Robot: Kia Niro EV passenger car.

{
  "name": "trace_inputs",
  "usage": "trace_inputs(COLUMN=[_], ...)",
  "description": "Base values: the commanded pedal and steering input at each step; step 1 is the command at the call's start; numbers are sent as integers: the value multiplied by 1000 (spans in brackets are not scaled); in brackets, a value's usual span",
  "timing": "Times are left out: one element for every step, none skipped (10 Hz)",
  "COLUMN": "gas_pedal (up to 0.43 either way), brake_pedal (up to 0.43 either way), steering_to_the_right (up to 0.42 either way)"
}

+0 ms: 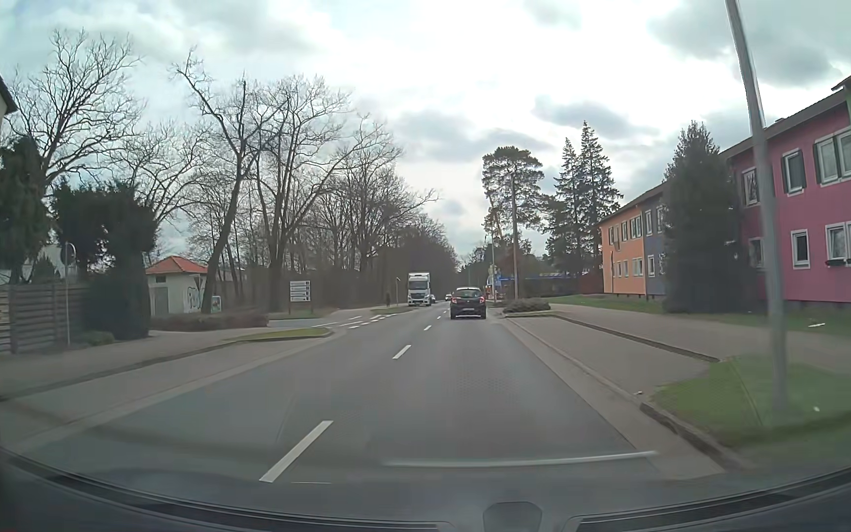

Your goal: Follow the waypoints while adhering to traffic rules and regulations

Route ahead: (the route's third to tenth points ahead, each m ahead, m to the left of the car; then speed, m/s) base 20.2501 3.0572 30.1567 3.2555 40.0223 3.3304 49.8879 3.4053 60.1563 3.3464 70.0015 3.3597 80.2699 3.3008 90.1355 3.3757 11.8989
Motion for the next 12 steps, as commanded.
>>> trace_inputs(gas_pedal=[110,110,110,110,110,110,110,110,98,98,98,98], brake_pedal=[0,0,0,0,0,0,0,0,0,0,0,0], steering_to_the_right=[1,1,1,1,1,1,1,1,1,1,1,1])
